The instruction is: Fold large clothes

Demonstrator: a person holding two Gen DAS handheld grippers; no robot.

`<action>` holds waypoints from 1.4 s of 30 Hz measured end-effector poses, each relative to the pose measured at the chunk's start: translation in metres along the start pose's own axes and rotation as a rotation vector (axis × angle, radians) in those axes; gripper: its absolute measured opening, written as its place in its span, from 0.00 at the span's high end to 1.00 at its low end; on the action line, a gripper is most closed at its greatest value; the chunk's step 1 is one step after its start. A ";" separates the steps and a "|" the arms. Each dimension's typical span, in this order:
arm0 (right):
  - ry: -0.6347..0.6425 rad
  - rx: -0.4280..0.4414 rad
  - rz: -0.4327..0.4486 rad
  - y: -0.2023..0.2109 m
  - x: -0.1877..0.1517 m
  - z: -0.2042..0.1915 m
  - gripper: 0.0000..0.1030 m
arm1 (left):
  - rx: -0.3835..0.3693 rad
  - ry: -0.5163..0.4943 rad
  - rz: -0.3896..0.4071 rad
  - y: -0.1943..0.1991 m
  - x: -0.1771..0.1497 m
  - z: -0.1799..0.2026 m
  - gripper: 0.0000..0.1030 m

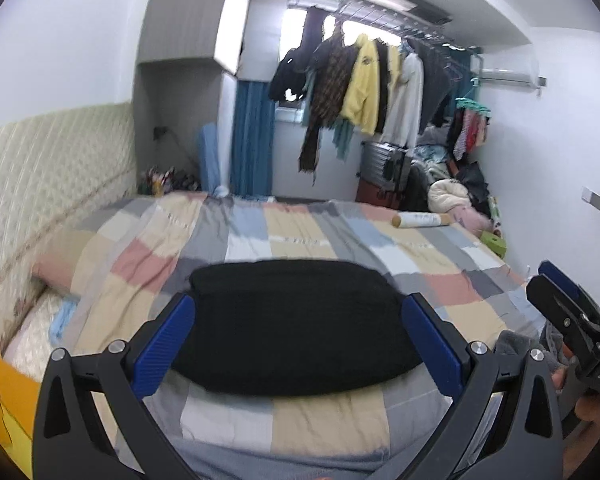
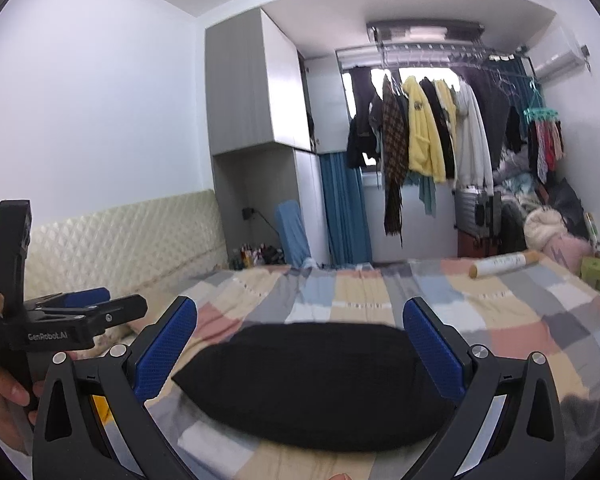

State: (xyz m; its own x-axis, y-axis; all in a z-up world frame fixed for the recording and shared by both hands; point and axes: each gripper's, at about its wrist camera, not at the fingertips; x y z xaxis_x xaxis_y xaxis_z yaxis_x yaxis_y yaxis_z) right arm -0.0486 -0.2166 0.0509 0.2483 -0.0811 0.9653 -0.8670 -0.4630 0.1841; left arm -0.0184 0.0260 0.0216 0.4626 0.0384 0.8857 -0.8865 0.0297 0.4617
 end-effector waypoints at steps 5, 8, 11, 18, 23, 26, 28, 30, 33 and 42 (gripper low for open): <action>-0.049 -0.002 -0.080 -0.007 -0.033 0.004 0.00 | 0.041 0.013 -0.043 -0.002 -0.027 -0.004 0.00; -0.065 -0.017 -0.135 -0.013 -0.054 0.007 0.00 | 0.068 -0.003 -0.065 -0.006 -0.039 -0.005 0.00; -0.096 -0.018 -0.174 -0.017 -0.069 0.012 0.00 | 0.084 -0.018 -0.095 -0.013 -0.052 -0.003 0.00; -0.101 -0.061 -0.226 -0.019 -0.089 0.015 0.00 | 0.100 -0.021 -0.181 -0.031 -0.079 -0.004 0.00; -0.105 -0.063 -0.259 -0.022 -0.097 0.013 0.00 | 0.109 -0.022 -0.203 -0.036 -0.084 -0.005 0.00; -0.105 -0.063 -0.260 -0.021 -0.098 0.013 0.00 | 0.103 -0.011 -0.211 -0.038 -0.085 -0.007 0.00; -0.107 -0.066 -0.269 -0.022 -0.098 0.014 0.00 | 0.091 0.002 -0.227 -0.041 -0.085 -0.008 0.00; -0.113 -0.068 -0.272 -0.023 -0.098 0.016 0.00 | 0.098 0.004 -0.225 -0.041 -0.085 -0.009 0.00; -0.108 -0.077 -0.276 -0.024 -0.098 0.016 0.00 | 0.102 0.001 -0.226 -0.042 -0.085 -0.008 0.00; -0.108 -0.082 -0.273 -0.027 -0.098 0.018 0.00 | 0.101 -0.008 -0.226 -0.039 -0.086 -0.006 0.00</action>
State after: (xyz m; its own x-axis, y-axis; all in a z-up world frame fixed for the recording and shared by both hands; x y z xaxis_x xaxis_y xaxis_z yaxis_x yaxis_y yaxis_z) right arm -0.0422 -0.2121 -0.0519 0.5180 -0.0588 0.8533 -0.7926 -0.4081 0.4530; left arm -0.0234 0.0274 -0.0731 0.6493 0.0342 0.7598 -0.7573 -0.0634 0.6500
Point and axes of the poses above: each gripper's, at about its wrist camera, not at the fingertips, and y roughly against the way its jaws point, z to its right, x to its top, and after that the axes turned 15 degrees about x, right-handed
